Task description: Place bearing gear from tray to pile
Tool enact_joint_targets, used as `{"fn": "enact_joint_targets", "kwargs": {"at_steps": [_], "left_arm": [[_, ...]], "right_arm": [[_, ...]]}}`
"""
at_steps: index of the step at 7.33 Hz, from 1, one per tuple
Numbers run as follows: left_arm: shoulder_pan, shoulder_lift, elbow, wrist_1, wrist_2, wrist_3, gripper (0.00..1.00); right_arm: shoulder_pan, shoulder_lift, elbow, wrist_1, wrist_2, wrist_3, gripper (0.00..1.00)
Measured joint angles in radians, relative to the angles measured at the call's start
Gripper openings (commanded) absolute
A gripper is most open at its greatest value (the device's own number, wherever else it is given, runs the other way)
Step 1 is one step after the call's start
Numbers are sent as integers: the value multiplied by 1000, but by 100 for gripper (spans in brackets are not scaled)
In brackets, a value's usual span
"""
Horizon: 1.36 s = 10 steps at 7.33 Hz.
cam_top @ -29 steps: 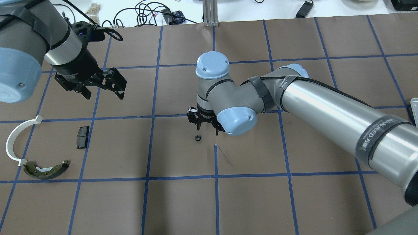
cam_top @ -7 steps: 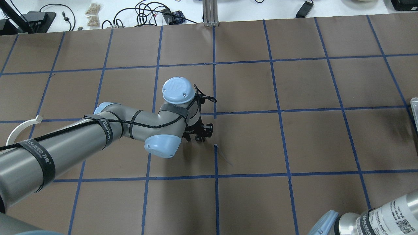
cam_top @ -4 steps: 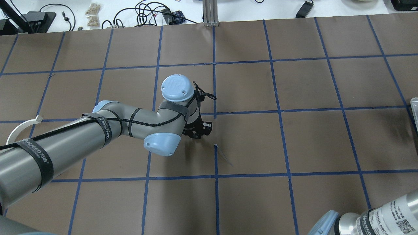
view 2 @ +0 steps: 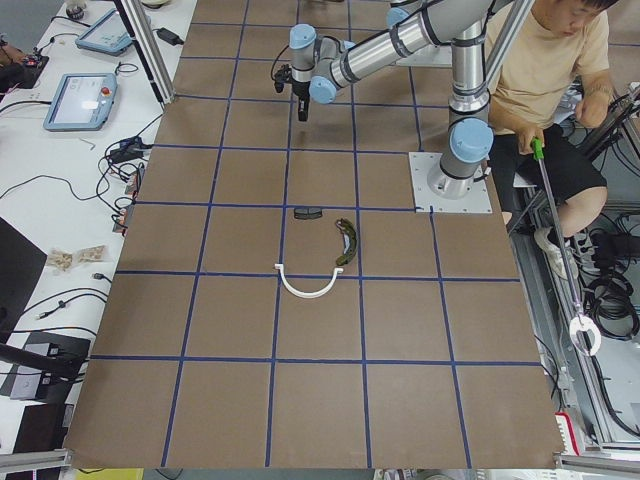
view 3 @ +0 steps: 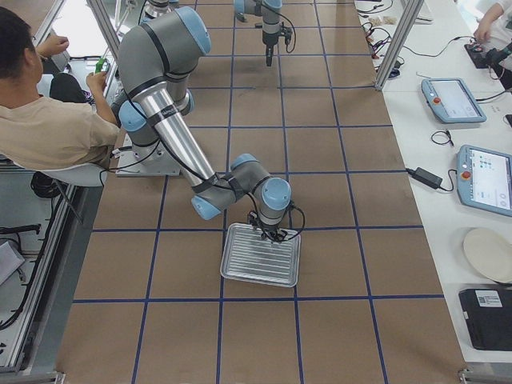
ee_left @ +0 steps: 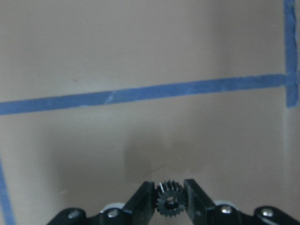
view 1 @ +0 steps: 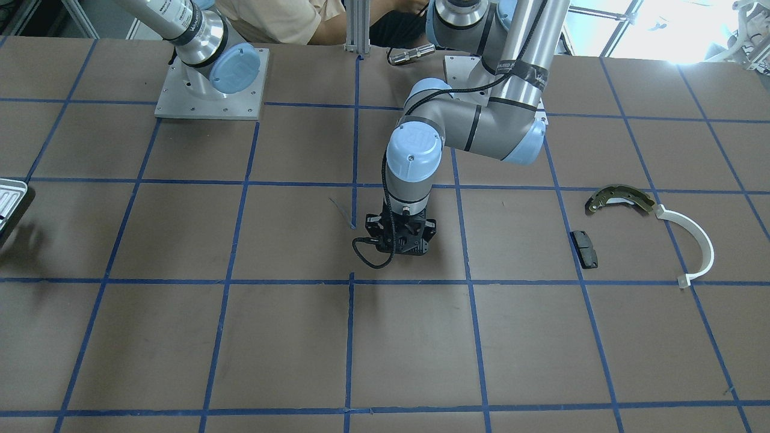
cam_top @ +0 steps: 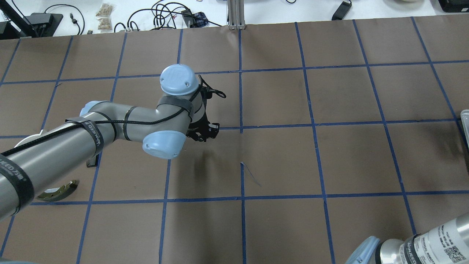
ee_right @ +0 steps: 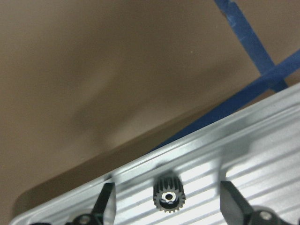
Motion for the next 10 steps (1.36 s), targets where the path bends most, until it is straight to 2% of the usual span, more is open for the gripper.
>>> {"fn": "enact_joint_targets", "kwargs": {"at_steps": [1, 3, 5, 7, 8, 10], "left_arm": [[82, 24, 34, -72, 3, 85, 0], [248, 58, 95, -207, 32, 313, 0], [371, 71, 102, -241, 59, 476, 0], [493, 69, 95, -241, 61, 599, 0], [544, 66, 92, -240, 62, 653, 0], [677, 62, 75, -239, 56, 772, 0]], "right_arm": [[0, -1, 0, 3, 0, 22, 14], [0, -5, 0, 12, -1, 55, 0], [3, -23, -1, 17, 1, 67, 0], [32, -124, 7, 69, 33, 145, 0], [86, -192, 30, 122, 42, 241, 0], [307, -330, 136, 162, 48, 576, 0]]}}
